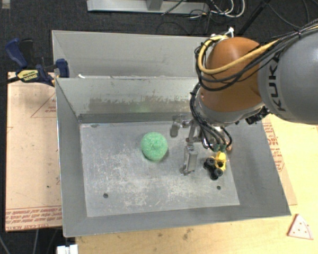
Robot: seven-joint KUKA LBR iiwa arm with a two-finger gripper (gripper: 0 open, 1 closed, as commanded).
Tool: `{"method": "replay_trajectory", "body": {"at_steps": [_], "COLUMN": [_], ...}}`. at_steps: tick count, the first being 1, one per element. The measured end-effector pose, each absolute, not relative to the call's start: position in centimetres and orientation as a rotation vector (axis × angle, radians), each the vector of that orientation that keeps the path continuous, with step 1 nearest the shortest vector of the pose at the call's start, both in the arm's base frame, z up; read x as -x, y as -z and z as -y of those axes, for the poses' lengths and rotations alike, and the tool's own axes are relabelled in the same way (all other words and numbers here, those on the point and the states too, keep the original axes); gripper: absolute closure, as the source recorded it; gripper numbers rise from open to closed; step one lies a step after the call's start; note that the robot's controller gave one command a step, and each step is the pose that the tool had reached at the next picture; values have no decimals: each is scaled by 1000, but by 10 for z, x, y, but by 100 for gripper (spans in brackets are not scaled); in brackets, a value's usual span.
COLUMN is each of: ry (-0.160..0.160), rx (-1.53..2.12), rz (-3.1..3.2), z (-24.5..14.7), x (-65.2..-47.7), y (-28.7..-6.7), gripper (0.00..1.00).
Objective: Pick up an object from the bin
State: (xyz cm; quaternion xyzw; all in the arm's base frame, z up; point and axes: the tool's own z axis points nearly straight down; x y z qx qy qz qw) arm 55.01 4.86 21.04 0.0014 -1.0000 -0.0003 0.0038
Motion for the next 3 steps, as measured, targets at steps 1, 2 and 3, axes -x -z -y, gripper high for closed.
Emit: {"method": "replay_trajectory", "body": {"at_steps": [1,2,3], "ry": [2,1,5], "rx": [-2,14,-37], "rz": [3142,3153,3147], "z": [-48,-79,-100], "x": [-552,-571,-598], "y": [-215,-178,-128], "gripper": [0,0,0]}}
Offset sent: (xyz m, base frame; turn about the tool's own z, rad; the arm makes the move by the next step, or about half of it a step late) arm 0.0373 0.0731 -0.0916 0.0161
